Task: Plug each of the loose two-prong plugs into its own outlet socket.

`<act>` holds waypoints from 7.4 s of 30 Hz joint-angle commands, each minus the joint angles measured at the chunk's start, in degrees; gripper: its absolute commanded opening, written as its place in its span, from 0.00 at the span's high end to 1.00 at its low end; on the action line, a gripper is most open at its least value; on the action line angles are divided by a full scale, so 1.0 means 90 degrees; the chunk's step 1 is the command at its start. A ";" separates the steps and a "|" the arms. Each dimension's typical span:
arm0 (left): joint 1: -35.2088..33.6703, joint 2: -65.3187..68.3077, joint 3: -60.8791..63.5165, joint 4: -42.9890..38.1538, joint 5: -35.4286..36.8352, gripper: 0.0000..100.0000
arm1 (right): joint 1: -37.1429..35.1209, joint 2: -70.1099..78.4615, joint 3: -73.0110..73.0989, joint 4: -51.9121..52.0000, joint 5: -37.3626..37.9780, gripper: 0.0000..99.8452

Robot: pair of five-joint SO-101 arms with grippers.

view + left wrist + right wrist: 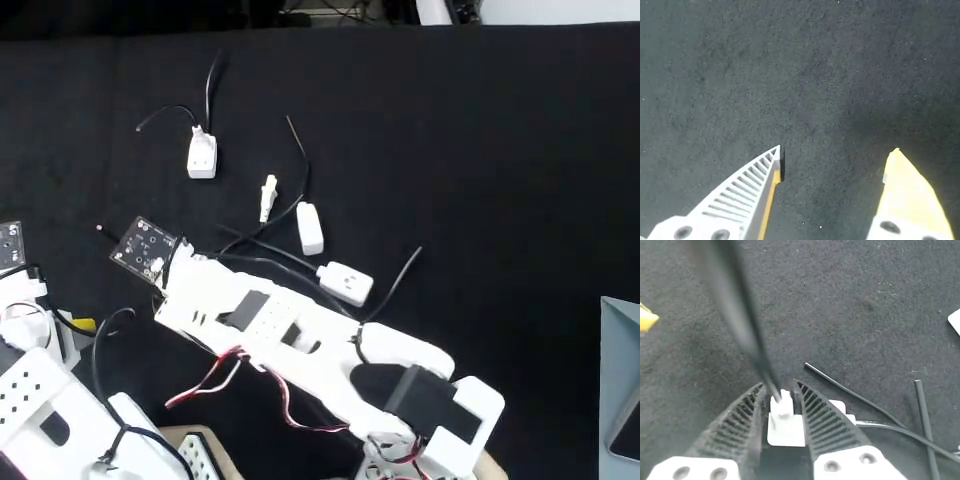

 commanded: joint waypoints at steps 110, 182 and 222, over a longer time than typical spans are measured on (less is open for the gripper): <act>-0.0444 -0.0088 -0.2056 0.1495 0.0039 0.68 | 0.0137 -0.0523 -0.0923 0.0440 -0.0557 0.99; 0.6081 -0.0010 0.2691 -0.2930 0.2149 0.83 | 0.4493 -0.7028 0.1079 0.5245 -0.0596 0.94; 0.4537 0.1651 -0.1294 -0.2501 0.1915 0.82 | 0.4484 -0.7028 0.1079 0.5245 -0.0586 0.94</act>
